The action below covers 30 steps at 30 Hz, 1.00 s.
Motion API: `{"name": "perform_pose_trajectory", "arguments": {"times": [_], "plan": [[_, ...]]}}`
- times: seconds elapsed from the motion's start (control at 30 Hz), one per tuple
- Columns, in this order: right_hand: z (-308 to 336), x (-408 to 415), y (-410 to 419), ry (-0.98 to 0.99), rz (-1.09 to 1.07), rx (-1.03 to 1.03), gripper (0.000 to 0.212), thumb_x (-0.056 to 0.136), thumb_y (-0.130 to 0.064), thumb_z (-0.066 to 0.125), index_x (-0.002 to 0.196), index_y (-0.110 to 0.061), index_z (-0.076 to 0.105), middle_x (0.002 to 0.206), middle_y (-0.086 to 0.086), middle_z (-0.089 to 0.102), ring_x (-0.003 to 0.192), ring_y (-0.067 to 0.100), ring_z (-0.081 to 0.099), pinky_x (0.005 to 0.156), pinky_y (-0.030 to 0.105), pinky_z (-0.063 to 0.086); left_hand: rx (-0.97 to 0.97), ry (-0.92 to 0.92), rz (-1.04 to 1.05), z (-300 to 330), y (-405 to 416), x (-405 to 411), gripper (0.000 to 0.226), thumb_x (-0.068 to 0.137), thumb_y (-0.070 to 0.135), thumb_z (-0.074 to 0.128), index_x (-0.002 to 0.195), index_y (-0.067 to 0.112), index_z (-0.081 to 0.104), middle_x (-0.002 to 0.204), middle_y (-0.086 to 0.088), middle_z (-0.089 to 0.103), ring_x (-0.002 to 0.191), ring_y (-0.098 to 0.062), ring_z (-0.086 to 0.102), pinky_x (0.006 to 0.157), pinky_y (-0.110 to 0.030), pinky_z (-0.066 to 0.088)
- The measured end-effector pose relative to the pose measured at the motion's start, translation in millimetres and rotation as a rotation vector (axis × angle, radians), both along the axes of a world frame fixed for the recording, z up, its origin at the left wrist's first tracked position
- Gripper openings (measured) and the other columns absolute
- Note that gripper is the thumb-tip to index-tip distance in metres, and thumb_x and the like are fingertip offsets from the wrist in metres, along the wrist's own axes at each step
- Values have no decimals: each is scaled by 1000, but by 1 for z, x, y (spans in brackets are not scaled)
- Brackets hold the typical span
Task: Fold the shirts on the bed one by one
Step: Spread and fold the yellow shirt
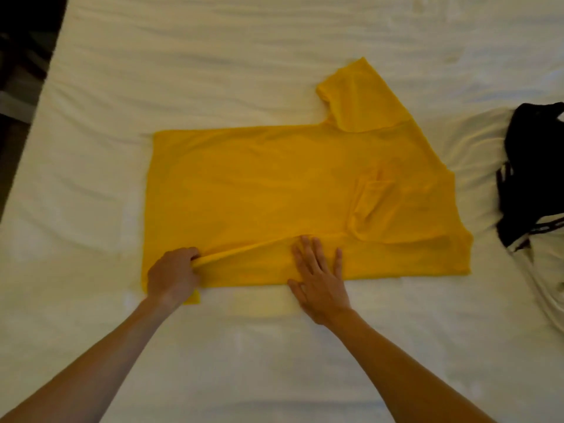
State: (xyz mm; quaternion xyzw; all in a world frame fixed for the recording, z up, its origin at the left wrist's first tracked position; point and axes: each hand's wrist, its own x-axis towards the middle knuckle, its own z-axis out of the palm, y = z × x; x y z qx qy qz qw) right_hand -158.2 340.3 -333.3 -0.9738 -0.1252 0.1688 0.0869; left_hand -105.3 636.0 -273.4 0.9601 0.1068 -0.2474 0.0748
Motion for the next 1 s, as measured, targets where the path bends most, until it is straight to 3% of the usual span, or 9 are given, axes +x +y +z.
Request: {"name": "perform_pose_trajectory", "arguments": {"times": [0.2,0.27,0.37,0.5,0.67,0.77,0.83,0.9,1.0], "plan": [[-7,-4,3,23,11,-103,73,98,-57,29,158,-17,17,166,7,3,153,32,3,115,70,8,-162,0,360,23,73,26,8,71,21,60,73,18,67,74,-6,61,79,-37,59,59,-35,40],[-6,-3,4,25,14,-101,72,98,-56,26,158,-17,20,166,8,6,152,33,6,114,70,11,-259,8,485,23,84,23,35,59,32,55,76,6,69,77,-17,66,79,-36,61,65,-42,47],[0,-3,6,39,15,-94,72,97,-57,24,157,-18,19,165,8,8,152,33,6,114,70,9,-409,-8,606,19,87,14,40,61,51,67,74,14,72,80,-10,69,76,-26,62,70,-40,49],[9,11,7,-11,-31,31,66,96,-50,30,154,-18,29,164,8,18,152,29,8,115,66,-2,-417,-103,571,5,83,4,45,84,47,74,67,6,66,65,-11,62,61,-19,53,55,-35,33],[22,64,0,-46,-137,-4,46,84,-23,65,129,-17,60,128,8,59,126,32,48,112,62,20,-361,-302,430,-4,79,-6,50,98,35,59,58,13,39,52,-5,42,53,-25,41,51,-36,24],[32,99,-9,126,-4,-26,22,88,-26,60,107,-22,70,108,2,65,113,29,55,94,40,37,-369,-450,396,-9,76,-12,49,101,34,55,60,16,36,52,-3,39,49,-19,35,50,-34,24],[38,112,-10,109,23,14,17,88,-24,60,99,-19,71,100,4,64,106,30,57,84,38,36,-397,-556,428,-11,76,-13,46,101,35,54,63,12,41,53,-4,40,50,-19,34,50,-33,24],[42,109,-7,30,-17,27,27,86,-25,63,112,-20,69,110,6,61,110,32,54,89,41,36,-408,-603,477,-13,76,-12,41,101,34,53,71,6,52,58,-7,47,54,-24,39,53,-35,26],[39,78,-4,-80,-87,113,56,80,-24,69,134,-15,58,130,14,55,119,37,51,101,52,38,-295,-560,571,-19,68,-13,31,100,30,56,107,1,63,86,-17,64,82,-37,58,69,-39,39]]}}
